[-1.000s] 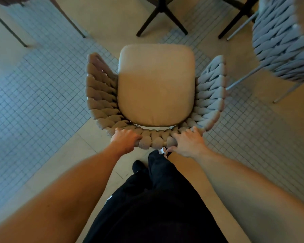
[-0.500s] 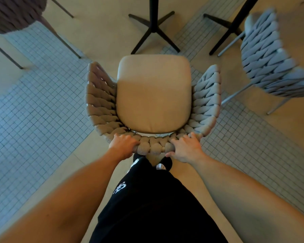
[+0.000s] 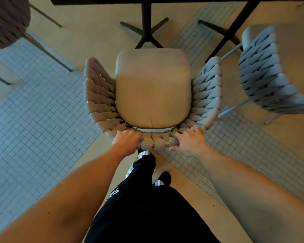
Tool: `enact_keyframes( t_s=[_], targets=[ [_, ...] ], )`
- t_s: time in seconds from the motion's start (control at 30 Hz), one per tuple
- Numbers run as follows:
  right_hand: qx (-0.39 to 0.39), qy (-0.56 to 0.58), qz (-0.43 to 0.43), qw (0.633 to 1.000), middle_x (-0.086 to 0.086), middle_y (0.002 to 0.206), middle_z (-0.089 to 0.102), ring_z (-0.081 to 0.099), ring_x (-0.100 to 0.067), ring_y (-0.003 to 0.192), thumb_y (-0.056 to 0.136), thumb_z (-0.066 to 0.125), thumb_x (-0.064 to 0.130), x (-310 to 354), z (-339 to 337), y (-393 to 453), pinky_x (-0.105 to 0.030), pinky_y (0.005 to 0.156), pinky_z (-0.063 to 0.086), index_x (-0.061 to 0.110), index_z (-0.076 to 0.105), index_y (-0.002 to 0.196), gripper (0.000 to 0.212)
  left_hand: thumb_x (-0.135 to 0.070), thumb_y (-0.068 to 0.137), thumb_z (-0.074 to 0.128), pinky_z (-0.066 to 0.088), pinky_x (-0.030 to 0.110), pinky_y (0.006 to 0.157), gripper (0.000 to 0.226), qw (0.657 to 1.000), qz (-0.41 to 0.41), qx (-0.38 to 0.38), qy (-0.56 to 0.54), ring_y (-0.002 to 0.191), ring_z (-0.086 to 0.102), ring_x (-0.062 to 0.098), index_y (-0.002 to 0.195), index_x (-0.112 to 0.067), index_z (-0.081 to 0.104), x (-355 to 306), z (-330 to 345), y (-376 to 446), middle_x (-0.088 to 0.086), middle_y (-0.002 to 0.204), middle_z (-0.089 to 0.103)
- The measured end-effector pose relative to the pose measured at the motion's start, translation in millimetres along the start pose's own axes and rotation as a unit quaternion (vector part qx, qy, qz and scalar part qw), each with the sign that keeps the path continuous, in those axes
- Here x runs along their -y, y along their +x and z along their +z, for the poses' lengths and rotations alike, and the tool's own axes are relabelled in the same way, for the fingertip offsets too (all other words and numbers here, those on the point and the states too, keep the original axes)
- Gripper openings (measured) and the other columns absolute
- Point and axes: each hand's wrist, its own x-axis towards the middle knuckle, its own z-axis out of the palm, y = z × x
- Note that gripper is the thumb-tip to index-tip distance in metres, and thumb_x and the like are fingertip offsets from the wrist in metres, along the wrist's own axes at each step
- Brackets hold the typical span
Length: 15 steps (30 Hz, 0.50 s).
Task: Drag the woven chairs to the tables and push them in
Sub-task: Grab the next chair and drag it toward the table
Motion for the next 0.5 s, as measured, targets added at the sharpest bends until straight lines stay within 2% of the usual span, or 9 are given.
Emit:
enact_keyframes(
  t_s=[0.2, 0.5],
  targets=[
    [0.006, 0.000, 0.013, 1.000, -0.005, 0.129, 0.062, 0.053, -0.027, 0.125, 0.086, 0.043, 0.083, -30, -33, 43, -0.050, 0.105, 0.027, 0.032, 0.055, 0.132, 0.070, -0.026, 0.096, 0.057, 0.047, 0.045, 0.088, 0.029, 1.000, 0.003, 0.010, 0.003, 0.112, 0.061, 0.027, 0.124, -0.034, 0.058, 16, -41, 44, 0.001, 0.118, 0.064],
    [0.008, -0.009, 0.023, 1.000, -0.007, 0.130, 0.063, 0.052, -0.030, 0.128, 0.087, 0.043, 0.081, -58, -65, 81, -0.050, 0.108, 0.025, 0.030, 0.053, 0.136, 0.071, -0.029, 0.096, 0.059, 0.048, 0.045, 0.088, 0.024, 1.000, -0.006, 0.013, -0.008, 0.111, 0.061, 0.027, 0.120, -0.034, 0.059, 28, -78, 86, 0.000, 0.114, 0.065]
  ],
)
